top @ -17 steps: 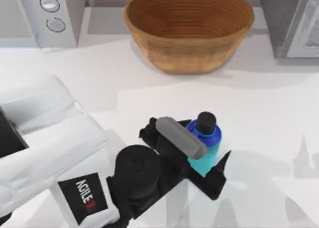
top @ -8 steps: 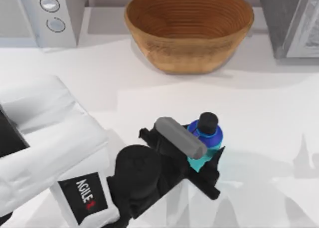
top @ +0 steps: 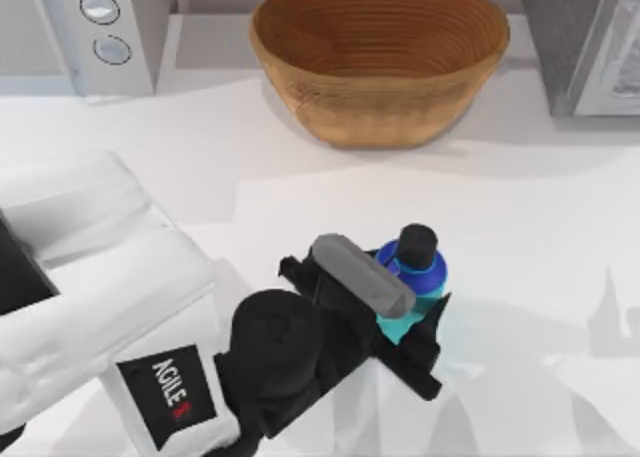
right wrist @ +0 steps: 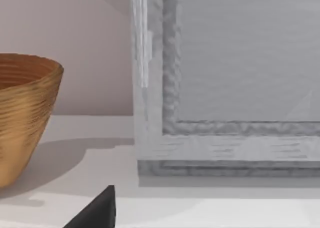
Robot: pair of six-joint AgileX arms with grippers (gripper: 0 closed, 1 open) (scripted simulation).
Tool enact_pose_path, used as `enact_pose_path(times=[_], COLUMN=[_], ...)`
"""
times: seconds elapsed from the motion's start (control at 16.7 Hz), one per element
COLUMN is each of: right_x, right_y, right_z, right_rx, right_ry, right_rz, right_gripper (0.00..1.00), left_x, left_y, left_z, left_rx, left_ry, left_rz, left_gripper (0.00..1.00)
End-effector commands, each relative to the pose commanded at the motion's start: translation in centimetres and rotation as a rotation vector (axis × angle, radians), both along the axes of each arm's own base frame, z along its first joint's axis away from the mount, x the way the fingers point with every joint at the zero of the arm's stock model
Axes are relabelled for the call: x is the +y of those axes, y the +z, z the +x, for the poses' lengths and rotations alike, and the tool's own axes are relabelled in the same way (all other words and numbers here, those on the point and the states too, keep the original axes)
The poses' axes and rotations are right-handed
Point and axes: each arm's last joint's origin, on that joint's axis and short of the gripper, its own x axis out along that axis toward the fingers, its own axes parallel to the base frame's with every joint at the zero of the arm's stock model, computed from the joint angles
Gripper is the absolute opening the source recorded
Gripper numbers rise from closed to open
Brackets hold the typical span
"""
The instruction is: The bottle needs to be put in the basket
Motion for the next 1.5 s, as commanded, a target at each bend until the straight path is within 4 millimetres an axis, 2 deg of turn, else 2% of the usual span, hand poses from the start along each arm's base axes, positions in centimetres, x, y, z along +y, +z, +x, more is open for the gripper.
enact_pose_path(times=[0.54, 0.78, 0.96, 1.2, 1.32, 1.5], right_x=[0.0, 0.0, 0.0, 0.0, 0.0, 0.0], right_y=[0.0, 0.0, 0.0, 0.0, 0.0, 0.0], right_z=[0.0, 0.0, 0.0, 0.0, 0.0, 0.0], right_rx=[0.000, 0.000, 0.000, 0.000, 0.000, 0.000], right_ry=[0.000, 0.000, 0.000, 0.000, 0.000, 0.000], right_rz=[0.000, 0.000, 0.000, 0.000, 0.000, 0.000], right_gripper=[1.00, 1.00, 1.00, 1.00, 1.00, 1.00], left_x=[0.0, 0.7, 2.2, 5.2, 6.9, 9.0], left_y=[0.3, 2.7, 5.6, 9.1, 10.0, 10.3], left_z=[-0.1, -1.1, -2.7, -5.6, -7.1, -8.8], left_rx=[-0.001, 0.002, 0.002, -0.007, -0.010, -0.008], left_ry=[-0.003, -0.003, -0.001, -0.002, -0.002, -0.002], left_rz=[-0.001, 0.001, 0.000, -0.012, -0.016, -0.012], left_gripper=[0.00, 0.00, 0.00, 0.00, 0.00, 0.00])
